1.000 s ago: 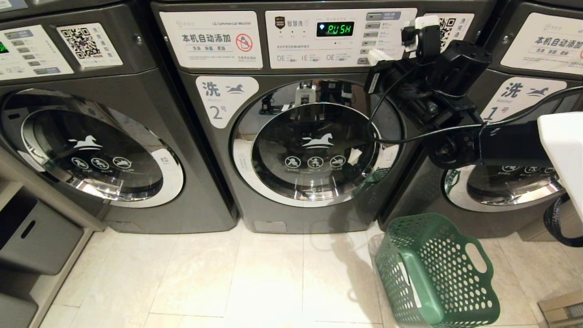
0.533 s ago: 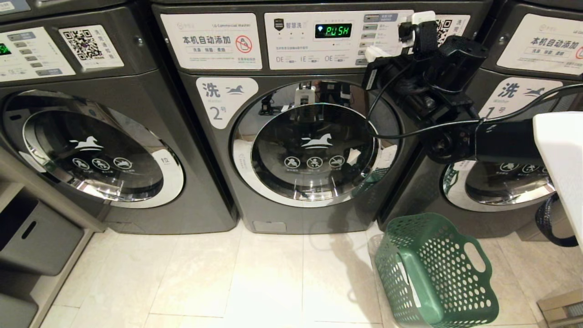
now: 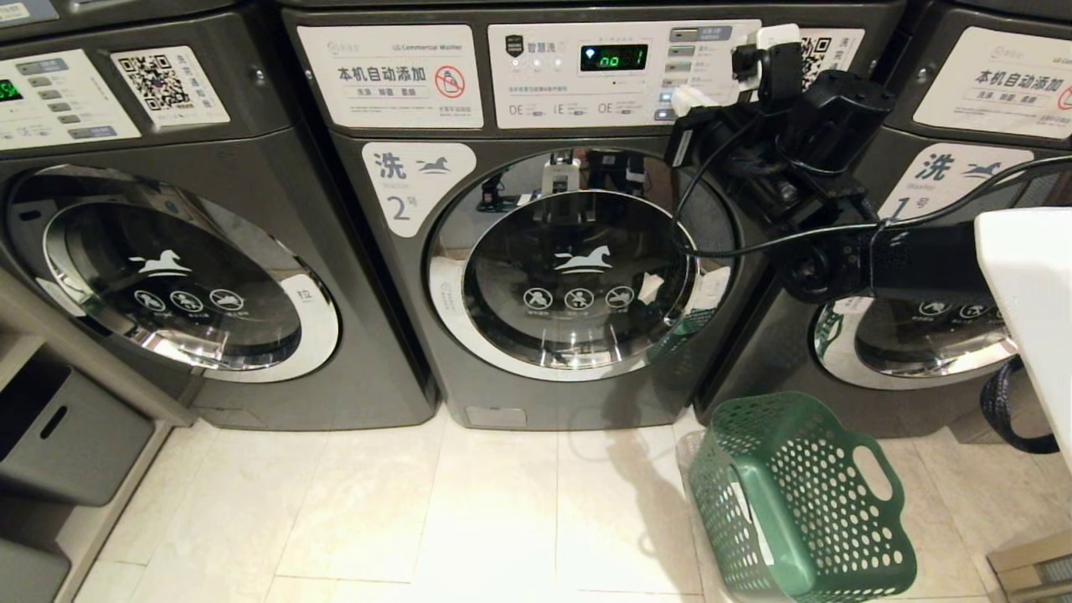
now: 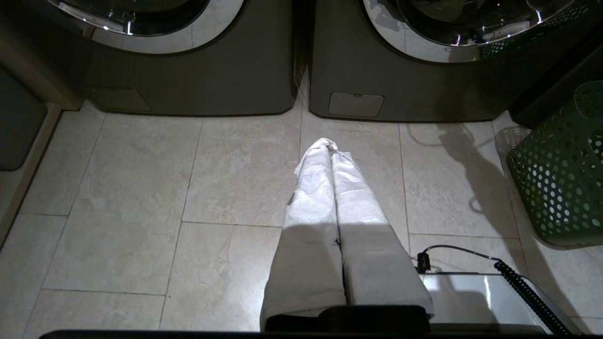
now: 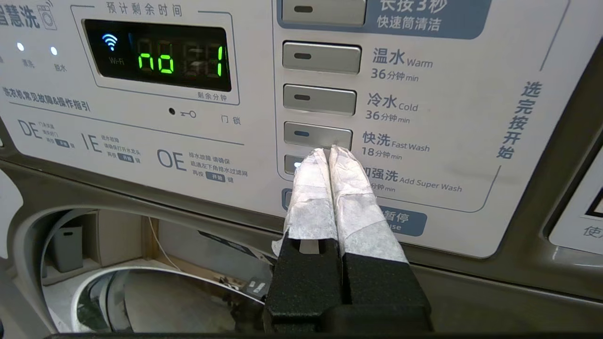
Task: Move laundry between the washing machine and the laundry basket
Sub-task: Press the washing machine switch
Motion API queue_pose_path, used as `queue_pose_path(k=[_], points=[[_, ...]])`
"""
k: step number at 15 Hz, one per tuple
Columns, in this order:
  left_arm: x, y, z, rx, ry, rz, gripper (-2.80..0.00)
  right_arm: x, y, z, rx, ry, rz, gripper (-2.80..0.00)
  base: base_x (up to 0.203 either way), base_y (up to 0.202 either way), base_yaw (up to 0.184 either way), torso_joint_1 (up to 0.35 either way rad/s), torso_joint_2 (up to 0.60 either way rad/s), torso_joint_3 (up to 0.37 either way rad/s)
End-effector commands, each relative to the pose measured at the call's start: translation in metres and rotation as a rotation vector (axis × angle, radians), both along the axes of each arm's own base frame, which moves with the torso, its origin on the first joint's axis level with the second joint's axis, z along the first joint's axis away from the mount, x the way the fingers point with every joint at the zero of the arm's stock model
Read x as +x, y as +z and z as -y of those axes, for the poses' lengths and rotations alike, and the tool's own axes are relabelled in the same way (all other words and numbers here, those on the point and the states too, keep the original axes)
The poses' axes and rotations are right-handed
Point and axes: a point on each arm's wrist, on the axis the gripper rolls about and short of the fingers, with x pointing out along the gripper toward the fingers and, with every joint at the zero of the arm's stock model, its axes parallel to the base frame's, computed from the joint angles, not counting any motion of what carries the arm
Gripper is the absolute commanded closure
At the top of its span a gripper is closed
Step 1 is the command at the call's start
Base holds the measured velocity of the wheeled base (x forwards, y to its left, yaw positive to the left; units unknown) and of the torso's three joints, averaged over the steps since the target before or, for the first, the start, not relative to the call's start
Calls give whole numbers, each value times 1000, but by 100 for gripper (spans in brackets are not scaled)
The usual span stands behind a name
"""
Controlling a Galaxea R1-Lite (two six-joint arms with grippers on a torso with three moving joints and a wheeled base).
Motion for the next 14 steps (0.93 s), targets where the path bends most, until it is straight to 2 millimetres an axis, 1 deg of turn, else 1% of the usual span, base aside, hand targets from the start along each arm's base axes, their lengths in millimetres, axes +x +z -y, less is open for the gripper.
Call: queue_pose_path(k=[1, 4, 6, 10, 14], points=[[0, 0, 0, 0, 1, 0, 0, -4, 3, 1, -5, 3, -9, 0, 0, 0, 0, 0, 0, 0], [0, 0, 0, 0, 1, 0, 0, -6, 4, 1, -5, 3, -11, 0, 0, 0, 0, 0, 0, 0], [0, 0, 0, 0, 2, 0, 0, -14, 6, 3, -9, -3, -37, 0, 0, 0, 0, 0, 0, 0], [0, 0, 0, 0, -1, -2, 0, -30, 0, 5, -27, 5, -97, 0, 0, 0, 0, 0, 0, 0], [0, 0, 0, 0, 0, 0, 0, -30, 1, 5, -24, 9, -93, 0, 0, 0, 0, 0, 0, 0]])
